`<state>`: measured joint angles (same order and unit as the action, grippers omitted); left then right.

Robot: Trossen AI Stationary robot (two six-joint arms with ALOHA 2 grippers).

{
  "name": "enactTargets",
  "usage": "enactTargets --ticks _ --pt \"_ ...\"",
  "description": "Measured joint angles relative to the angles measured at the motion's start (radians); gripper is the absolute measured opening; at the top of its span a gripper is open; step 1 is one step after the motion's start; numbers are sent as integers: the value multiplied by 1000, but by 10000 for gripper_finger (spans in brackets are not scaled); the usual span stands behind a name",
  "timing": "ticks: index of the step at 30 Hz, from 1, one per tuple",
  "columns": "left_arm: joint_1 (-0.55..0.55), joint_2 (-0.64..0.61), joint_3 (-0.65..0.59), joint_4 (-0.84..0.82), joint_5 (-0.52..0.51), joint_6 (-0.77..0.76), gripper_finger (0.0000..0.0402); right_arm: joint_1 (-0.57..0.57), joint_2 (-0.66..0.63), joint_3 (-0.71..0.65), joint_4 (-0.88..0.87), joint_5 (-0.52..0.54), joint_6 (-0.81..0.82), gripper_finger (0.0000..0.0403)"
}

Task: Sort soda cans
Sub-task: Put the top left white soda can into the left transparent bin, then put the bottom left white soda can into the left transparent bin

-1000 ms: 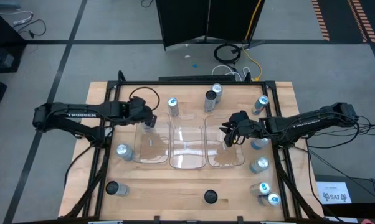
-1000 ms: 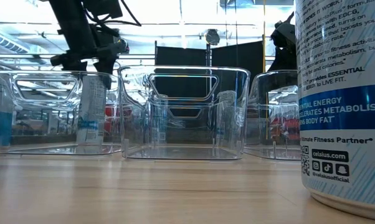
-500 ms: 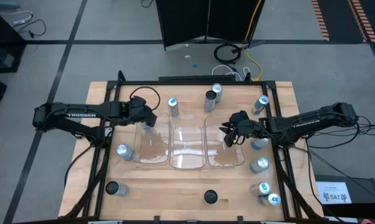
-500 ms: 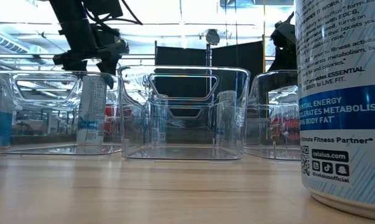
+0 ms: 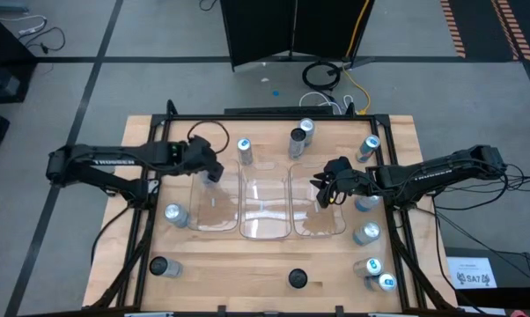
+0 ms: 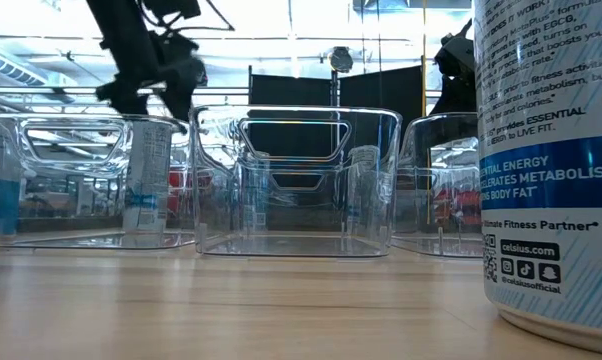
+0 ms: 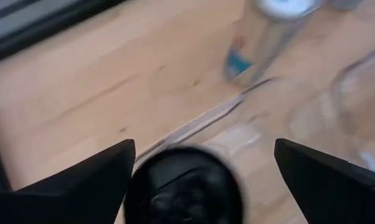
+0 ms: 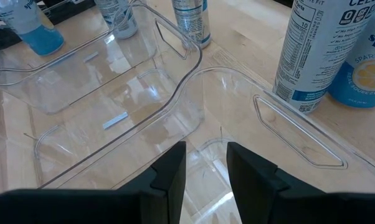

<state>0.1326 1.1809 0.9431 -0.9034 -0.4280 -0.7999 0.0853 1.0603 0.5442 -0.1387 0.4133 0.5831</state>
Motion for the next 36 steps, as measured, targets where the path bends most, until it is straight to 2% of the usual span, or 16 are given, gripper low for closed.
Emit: enactTargets --ticks 8,12,15,19,22,31,36 --pt "-2 0 265 -15 9 103 391 0 0 0 0 -25 17 107" --pt "-49 0 415 -149 52 75 391 0 0 0 0 -29 19 107" --pt "-126 0 489 -315 54 -51 391 0 0 0 0 -29 19 107" --pt "-288 0 506 -473 54 -310 391 0 0 0 -1 -29 19 107" --pt "-424 18 506 -519 62 -510 391 0 0 0 -2 -30 19 107" --pt "-782 140 505 -626 195 -1017 391 2 0 0 -4 -30 19 107" --pt "-908 200 505 -640 289 -1183 391 2 0 0 -3 -31 19 107"
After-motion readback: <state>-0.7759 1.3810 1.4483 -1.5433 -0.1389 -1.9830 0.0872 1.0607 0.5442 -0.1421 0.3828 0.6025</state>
